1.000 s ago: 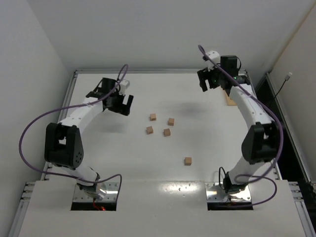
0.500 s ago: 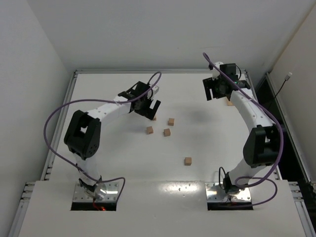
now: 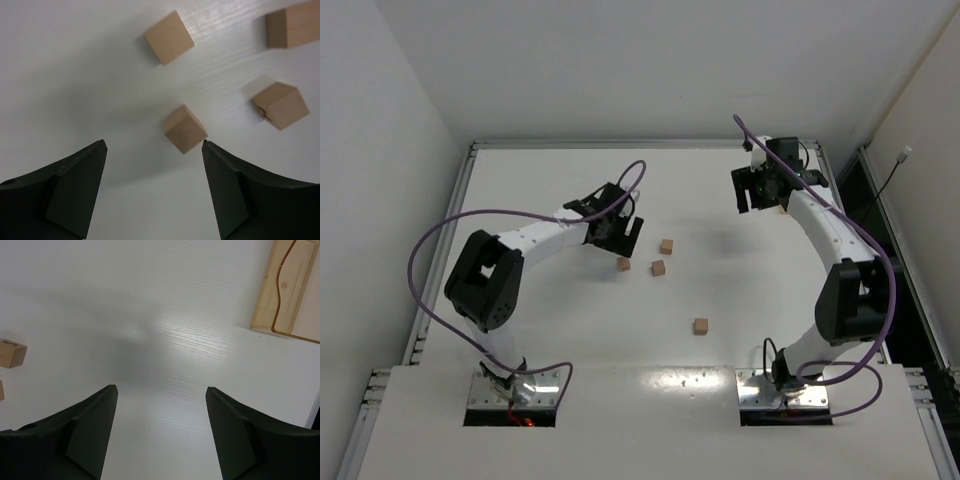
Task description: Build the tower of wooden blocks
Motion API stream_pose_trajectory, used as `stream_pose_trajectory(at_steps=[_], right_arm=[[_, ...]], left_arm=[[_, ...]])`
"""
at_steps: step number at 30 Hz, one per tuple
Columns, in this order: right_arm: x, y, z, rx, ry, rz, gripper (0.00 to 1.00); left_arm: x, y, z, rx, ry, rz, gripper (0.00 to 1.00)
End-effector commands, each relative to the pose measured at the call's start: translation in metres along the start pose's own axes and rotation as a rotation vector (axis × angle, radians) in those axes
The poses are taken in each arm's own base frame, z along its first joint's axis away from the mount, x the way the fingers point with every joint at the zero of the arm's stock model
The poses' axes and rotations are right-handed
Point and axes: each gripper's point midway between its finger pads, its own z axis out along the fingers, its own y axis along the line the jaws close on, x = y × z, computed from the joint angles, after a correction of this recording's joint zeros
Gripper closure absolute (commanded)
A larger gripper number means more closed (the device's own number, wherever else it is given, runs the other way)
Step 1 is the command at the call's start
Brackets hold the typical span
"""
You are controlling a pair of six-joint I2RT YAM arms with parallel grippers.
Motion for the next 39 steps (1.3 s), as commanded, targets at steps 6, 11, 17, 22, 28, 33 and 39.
stream_pose_trajectory(at_steps=[6, 11, 17, 22, 28, 33, 39], right_arm=[[-0.023, 0.004, -0.003, -0.029, -0.054, 0.006, 0.32], [-0.019, 0.007, -0.001, -0.049, -0.047, 0.006, 0.32], [-0.017, 0.011, -0.002, -0.068, -0.041, -0.005, 0.32], [-0.015, 0.011, 0.001, -0.07, -0.032, -0.004, 0.32], [-0.016, 0.012, 0.002, -0.08, -0.027, -0.024, 0.32], [-0.018, 0.011, 0.002, -0.08, -0.025, -0.024, 0.32], [-0.016, 0.011, 0.002, -0.082, -0.016, -0.033, 0.32]], left_arm=[[0.023, -0.019, -0.022, 0.019, -0.02, -0.143, 0.36], [0.016, -0.033, -0.023, 0.056, -0.033, -0.15, 0.33], [0.004, -0.045, -0.009, 0.05, -0.022, -0.154, 0.32], [0.007, -0.039, 0.006, -0.01, 0.016, -0.177, 0.37], [0.006, -0.038, 0.016, -0.039, 0.03, -0.204, 0.41], [0.009, -0.041, 0.022, -0.037, 0.053, -0.221, 0.47], [0.021, -0.042, 0.031, -0.043, 0.097, -0.225, 0.51]])
